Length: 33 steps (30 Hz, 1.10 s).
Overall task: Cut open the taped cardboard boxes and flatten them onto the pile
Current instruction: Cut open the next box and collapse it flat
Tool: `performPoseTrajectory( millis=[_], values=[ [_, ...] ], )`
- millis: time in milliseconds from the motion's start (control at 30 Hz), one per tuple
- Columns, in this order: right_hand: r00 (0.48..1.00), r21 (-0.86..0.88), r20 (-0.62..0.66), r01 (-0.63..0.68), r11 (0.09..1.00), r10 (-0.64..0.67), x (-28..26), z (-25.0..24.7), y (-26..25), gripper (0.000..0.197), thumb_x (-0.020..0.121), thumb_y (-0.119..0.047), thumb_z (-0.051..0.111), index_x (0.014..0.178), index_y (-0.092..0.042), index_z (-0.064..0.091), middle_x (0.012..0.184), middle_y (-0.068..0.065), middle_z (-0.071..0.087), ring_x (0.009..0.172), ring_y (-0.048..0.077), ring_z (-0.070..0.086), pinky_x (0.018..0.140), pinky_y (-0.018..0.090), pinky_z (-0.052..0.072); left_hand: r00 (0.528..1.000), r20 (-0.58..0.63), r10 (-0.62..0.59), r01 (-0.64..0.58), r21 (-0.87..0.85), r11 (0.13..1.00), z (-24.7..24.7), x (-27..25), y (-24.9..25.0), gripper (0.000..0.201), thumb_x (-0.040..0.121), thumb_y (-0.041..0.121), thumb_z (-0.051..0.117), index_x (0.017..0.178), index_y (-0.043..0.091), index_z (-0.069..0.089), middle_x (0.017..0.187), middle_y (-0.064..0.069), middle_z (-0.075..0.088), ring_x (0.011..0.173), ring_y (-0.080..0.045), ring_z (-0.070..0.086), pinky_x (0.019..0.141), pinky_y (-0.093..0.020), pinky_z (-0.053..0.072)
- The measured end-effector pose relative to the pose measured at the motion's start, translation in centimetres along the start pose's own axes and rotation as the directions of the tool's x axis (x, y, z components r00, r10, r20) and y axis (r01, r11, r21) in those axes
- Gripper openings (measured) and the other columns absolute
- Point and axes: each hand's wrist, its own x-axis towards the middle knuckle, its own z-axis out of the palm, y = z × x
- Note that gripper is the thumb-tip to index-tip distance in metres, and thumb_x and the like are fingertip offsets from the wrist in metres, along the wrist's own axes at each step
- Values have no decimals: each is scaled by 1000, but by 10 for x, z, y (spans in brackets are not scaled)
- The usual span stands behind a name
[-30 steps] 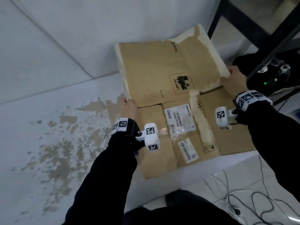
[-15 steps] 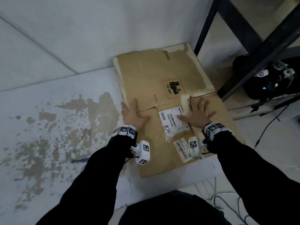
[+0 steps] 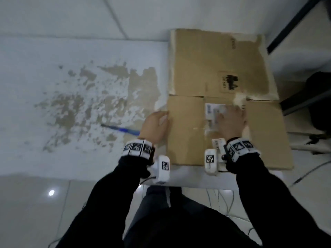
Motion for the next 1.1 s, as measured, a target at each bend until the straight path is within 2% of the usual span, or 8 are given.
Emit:
performPoseTrajectory(
  millis=[167, 267, 367, 467, 567, 767, 933, 1100],
  values=[
    [847, 567, 117, 372, 735, -518, -108, 40, -99, 10, 94, -12, 51, 99, -15, 59, 93, 8, 64, 85, 17, 57, 75, 22, 42, 943, 32, -331, 305, -482, 821, -24, -136, -97, 35, 101, 18, 44, 78, 8, 67, 65, -5, 69, 52, -14, 62, 47, -22, 44],
    [476, 665, 509, 311, 679, -717, -171, 79, -149, 12, 95, -11, 51, 94, -21, 58, 79, 1, 63, 73, 14, 60, 70, 20, 46, 829, 83, -553, 498, -559, 663, -21, -205, -172, 33, 101, 19, 44, 75, 9, 63, 61, -2, 63, 47, -12, 57, 44, -21, 40],
    [137, 586, 736, 360, 726, -663, -225, 127, -190, 11, 95, -12, 50, 99, -18, 59, 84, 2, 64, 77, 15, 63, 69, 14, 47, 591, 82, -802, 635, -660, 401, -6, -266, -259, 27, 99, 18, 46, 78, 9, 59, 67, -6, 61, 55, -19, 55, 50, -23, 37],
    [-47, 475, 858, 454, 754, -511, -269, 181, -231, 19, 97, -13, 48, 110, -6, 58, 89, 6, 62, 74, 16, 60, 62, 13, 45, 307, 171, -936, 638, -766, 70, 8, -326, -331, 17, 98, 16, 48, 85, 7, 55, 69, -9, 57, 58, -22, 51, 54, -25, 32],
    [-36, 338, 924, 543, 768, -381, -306, 235, -278, 23, 96, -10, 45, 114, 0, 56, 88, 7, 60, 66, 10, 55, 55, 13, 43, 163, 308, -937, 552, -816, -172, 8, -379, -385, 18, 98, 18, 49, 87, 5, 56, 72, -11, 58, 61, -23, 52, 56, -25, 33],
    [131, 79, 975, 557, 827, -181, -368, 338, -355, 8, 96, -13, 46, 99, -12, 53, 72, 2, 56, 56, 12, 52, 49, 19, 39, 88, 421, -903, 435, -832, -345, -58, -441, -471, 16, 98, 13, 46, 92, 2, 54, 70, -13, 54, 59, -24, 50, 58, -26, 29],
    [351, -118, 936, 348, 930, -12, -393, 386, -407, 15, 98, -11, 42, 85, -13, 49, 68, 5, 52, 50, 13, 50, 36, 16, 36, 134, 303, -943, 408, -885, -226, -152, -440, -535, 12, 97, 13, 46, 98, 4, 54, 69, -10, 56, 57, -21, 50, 54, -25, 32],
    [401, -109, 913, 56, 992, 77, -424, 433, -487, 22, 99, -4, 39, 80, -1, 49, 67, 14, 51, 40, 19, 57, 41, 25, 47, 274, 230, -934, 323, -937, -135, -248, -400, -593, 13, 97, 14, 46, 99, 5, 55, 70, -8, 58, 57, -20, 53, 51, -23, 32]
  ],
)
